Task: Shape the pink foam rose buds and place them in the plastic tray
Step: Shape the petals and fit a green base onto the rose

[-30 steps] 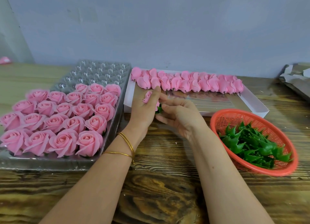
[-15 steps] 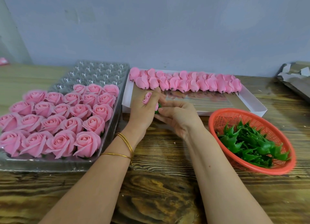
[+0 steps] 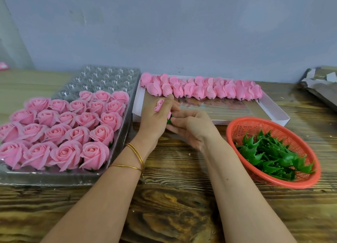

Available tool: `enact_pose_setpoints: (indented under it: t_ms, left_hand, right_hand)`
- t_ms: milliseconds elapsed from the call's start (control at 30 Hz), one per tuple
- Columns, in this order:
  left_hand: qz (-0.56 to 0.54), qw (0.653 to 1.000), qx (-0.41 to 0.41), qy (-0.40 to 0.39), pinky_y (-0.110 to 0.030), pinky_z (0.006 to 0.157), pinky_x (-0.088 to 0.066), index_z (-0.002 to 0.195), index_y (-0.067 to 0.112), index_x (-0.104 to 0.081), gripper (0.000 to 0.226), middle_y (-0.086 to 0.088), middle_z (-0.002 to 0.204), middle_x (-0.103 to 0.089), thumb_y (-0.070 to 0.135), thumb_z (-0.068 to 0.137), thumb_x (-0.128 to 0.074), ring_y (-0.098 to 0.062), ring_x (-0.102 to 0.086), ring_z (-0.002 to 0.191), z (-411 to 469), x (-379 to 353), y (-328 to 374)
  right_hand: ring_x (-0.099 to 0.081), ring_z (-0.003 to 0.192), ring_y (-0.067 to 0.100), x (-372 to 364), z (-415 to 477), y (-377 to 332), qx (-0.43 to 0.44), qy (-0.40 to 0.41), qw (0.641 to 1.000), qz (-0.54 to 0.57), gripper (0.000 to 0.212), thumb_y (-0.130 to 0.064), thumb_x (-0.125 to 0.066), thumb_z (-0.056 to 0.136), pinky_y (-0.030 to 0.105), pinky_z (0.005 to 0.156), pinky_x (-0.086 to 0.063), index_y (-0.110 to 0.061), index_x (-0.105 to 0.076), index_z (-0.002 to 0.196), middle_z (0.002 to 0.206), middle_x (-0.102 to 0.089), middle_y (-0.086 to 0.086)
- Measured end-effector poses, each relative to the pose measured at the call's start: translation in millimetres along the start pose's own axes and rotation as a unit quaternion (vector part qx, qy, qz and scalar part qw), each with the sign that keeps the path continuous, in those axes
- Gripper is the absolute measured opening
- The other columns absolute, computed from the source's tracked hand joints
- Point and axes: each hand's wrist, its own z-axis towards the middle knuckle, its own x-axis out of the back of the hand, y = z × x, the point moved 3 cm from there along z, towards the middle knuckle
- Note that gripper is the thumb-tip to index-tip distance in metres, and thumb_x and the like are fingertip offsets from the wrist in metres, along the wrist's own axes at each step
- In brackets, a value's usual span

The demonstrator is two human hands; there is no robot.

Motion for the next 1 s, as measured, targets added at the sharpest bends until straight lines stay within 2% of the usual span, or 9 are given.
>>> enact_pose_setpoints:
  t_ms: [100, 233, 367, 467, 567, 667, 833, 900, 1000]
  left_hand:
    - [-0.007, 1.0, -0.007, 0.007, -0.015, 0.069, -0.05, 0.067, 0.013, -0.066, 0.036, 0.004, 0.073, -0.07, 0.027, 0.098, -0.053, -0.005, -0.064, 0.074, 0.3, -0.4, -0.4]
    - [-0.003, 1.0, -0.011, 0.014, -0.017, 0.07, -0.05, 0.066, 0.012, -0.066, 0.037, 0.004, 0.072, -0.069, 0.027, 0.098, -0.054, -0.007, -0.064, 0.074, 1.5, -0.3, -2.2]
    - [0.008, 1.0, -0.016, 0.007, -0.016, 0.072, -0.048, 0.064, 0.016, -0.066, 0.037, -0.003, 0.078, -0.07, 0.03, 0.096, -0.053, -0.007, -0.064, 0.078, 2.1, 0.3, -3.6]
    - [0.013, 1.0, -0.014, 0.007, -0.015, 0.073, -0.047, 0.062, 0.021, -0.067, 0.039, 0.003, 0.076, -0.069, 0.031, 0.096, -0.053, -0.007, -0.063, 0.079, 2.7, 0.6, -4.2]
    - [0.012, 1.0, -0.006, 0.005, -0.011, 0.072, -0.046, 0.058, 0.026, -0.067, 0.042, 0.008, 0.073, -0.068, 0.031, 0.097, -0.053, -0.003, -0.062, 0.078, 2.7, 0.1, -3.9]
    - [0.019, 1.0, -0.007, 0.007, -0.008, 0.066, -0.044, 0.063, 0.025, -0.069, 0.037, 0.009, 0.071, -0.067, 0.036, 0.094, -0.052, 0.0, -0.06, 0.073, 2.4, 0.4, -2.9]
    - [0.017, 0.999, -0.016, 0.023, -0.008, 0.064, -0.044, 0.077, 0.013, -0.071, 0.033, 0.01, 0.071, -0.069, 0.029, 0.098, -0.053, 0.004, -0.061, 0.071, 2.4, 1.6, -2.5]
    - [0.012, 1.0, -0.013, 0.017, -0.013, 0.068, -0.045, 0.079, 0.011, -0.071, 0.033, 0.008, 0.074, -0.07, 0.029, 0.099, -0.052, 0.0, -0.063, 0.076, 2.3, 1.9, -2.4]
    - [0.014, 1.0, -0.007, 0.011, -0.02, 0.076, -0.049, 0.08, 0.012, -0.072, 0.035, 0.004, 0.079, -0.071, 0.032, 0.099, -0.051, -0.007, -0.064, 0.083, 2.4, 2.4, -3.7]
  right_hand:
    - [-0.066, 0.081, 0.03, -1.6, -1.4, 0.1, 0.019, 0.003, 1.0, 0.0, 0.021, 0.023, -0.05, 0.085, 0.042, 0.083, -0.056, 0.005, -0.06, 0.084, 0.088, -0.064, 0.019]
    - [-0.065, 0.078, 0.03, -2.0, -0.7, 0.8, 0.032, 0.006, 0.999, -0.005, 0.023, 0.026, -0.051, 0.083, 0.036, 0.073, -0.059, 0.003, -0.058, 0.082, 0.081, -0.063, 0.017]
    - [-0.066, 0.076, 0.026, -1.6, 2.0, 1.4, 0.04, 0.013, 0.999, 0.005, 0.027, 0.028, -0.052, 0.081, 0.035, 0.076, -0.06, 0.002, -0.057, 0.079, 0.081, -0.064, 0.017]
    - [-0.067, 0.073, 0.026, -1.4, 3.1, 1.4, 0.048, 0.023, 0.999, -0.011, 0.026, 0.027, -0.054, 0.08, 0.037, 0.078, -0.059, 0.001, -0.058, 0.078, 0.079, -0.064, 0.017]
    - [-0.069, 0.088, 0.038, -0.4, 2.9, 1.3, 0.049, 0.039, 0.997, -0.046, 0.025, 0.024, -0.059, 0.079, 0.05, 0.087, -0.055, -0.001, -0.06, 0.078, 0.081, -0.065, 0.018]
    - [-0.067, 0.1, 0.043, 1.2, 3.0, 0.5, 0.054, 0.05, 0.994, -0.078, 0.023, 0.02, -0.061, 0.08, 0.055, 0.092, -0.053, -0.003, -0.063, 0.081, 0.085, -0.067, 0.019]
    - [-0.068, 0.086, 0.029, 1.5, 4.4, 1.0, 0.041, 0.026, 0.998, -0.041, 0.019, 0.016, -0.056, 0.088, 0.043, 0.087, -0.057, -0.002, -0.064, 0.085, 0.088, -0.067, 0.017]
    - [-0.068, 0.083, 0.024, 1.4, 5.1, -0.2, 0.032, 0.006, 0.999, 0.011, 0.018, 0.012, -0.052, 0.092, 0.036, 0.083, -0.059, 0.002, -0.066, 0.086, 0.086, -0.068, 0.016]
    - [-0.067, 0.08, 0.023, 2.4, 5.1, -1.6, 0.012, -0.013, 0.998, 0.064, 0.018, 0.01, -0.048, 0.095, 0.033, 0.076, -0.061, 0.007, -0.065, 0.089, 0.082, -0.069, 0.016]
